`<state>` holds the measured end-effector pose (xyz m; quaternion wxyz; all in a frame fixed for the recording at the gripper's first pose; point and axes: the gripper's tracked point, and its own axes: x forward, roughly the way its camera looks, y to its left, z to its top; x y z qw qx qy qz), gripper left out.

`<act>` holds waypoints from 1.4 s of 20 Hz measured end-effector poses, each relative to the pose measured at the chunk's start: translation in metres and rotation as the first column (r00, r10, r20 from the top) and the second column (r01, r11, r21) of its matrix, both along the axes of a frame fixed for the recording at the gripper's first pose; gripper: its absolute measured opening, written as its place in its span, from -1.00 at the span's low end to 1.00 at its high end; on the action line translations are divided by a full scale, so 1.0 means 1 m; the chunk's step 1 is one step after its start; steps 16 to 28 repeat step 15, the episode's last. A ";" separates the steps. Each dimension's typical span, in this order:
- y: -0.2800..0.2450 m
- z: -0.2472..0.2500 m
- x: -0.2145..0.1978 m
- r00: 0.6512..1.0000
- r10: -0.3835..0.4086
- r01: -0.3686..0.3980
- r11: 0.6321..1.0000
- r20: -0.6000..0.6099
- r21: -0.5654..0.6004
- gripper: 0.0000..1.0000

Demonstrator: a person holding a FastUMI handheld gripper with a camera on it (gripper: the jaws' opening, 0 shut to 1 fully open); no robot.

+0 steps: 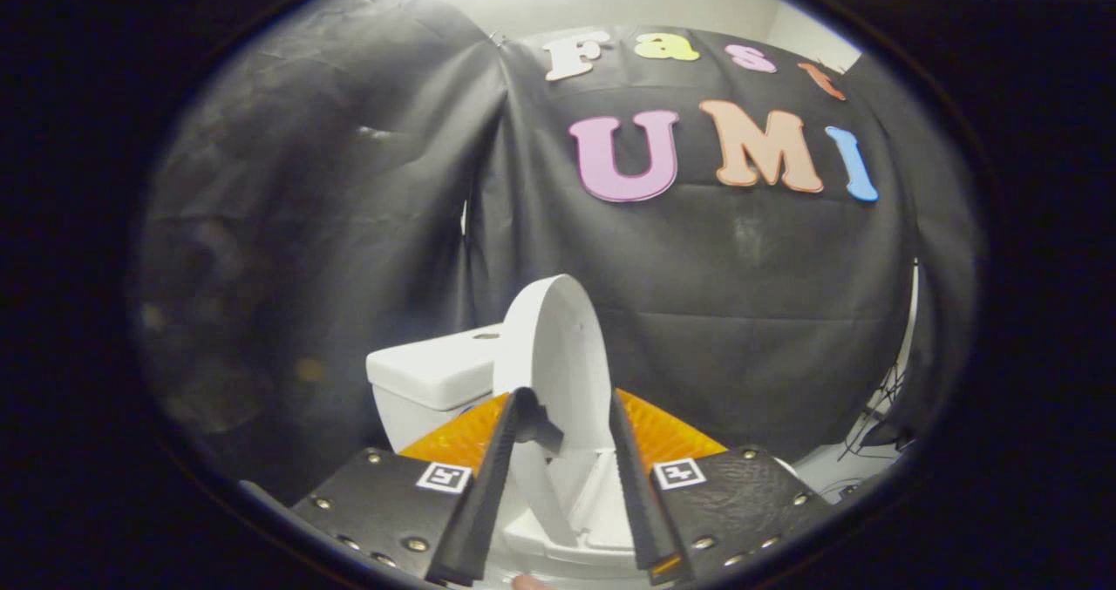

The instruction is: Open the toilet lid.

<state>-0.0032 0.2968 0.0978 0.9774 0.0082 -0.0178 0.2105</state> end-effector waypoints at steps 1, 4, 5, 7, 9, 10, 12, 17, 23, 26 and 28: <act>-0.011 0.004 0.000 1.000 -0.012 0.012 1.000 -0.002 0.003 0.39; -0.050 0.014 -0.005 0.998 -0.057 0.057 0.998 -0.001 -0.013 0.73; -0.065 0.018 -0.007 0.998 -0.067 0.067 0.998 0.004 -0.022 0.84; -0.095 0.022 -0.012 0.995 -0.102 0.103 0.994 0.019 -0.035 1.00; -0.125 0.021 -0.015 0.991 -0.133 0.133 0.989 0.017 -0.057 1.00; -0.137 0.021 -0.018 0.989 -0.144 0.145 0.987 0.017 -0.069 1.00; -0.168 0.024 -0.023 0.983 -0.182 0.185 0.979 0.033 -0.092 1.00; -0.210 0.028 -0.026 0.966 -0.247 0.254 0.961 0.075 -0.107 1.00; -0.210 0.028 -0.026 0.966 -0.247 0.254 0.961 0.075 -0.107 1.00; -0.210 0.028 -0.026 0.966 -0.247 0.254 0.961 0.075 -0.107 1.00; -0.210 0.028 -0.026 0.966 -0.247 0.254 0.961 0.075 -0.107 1.00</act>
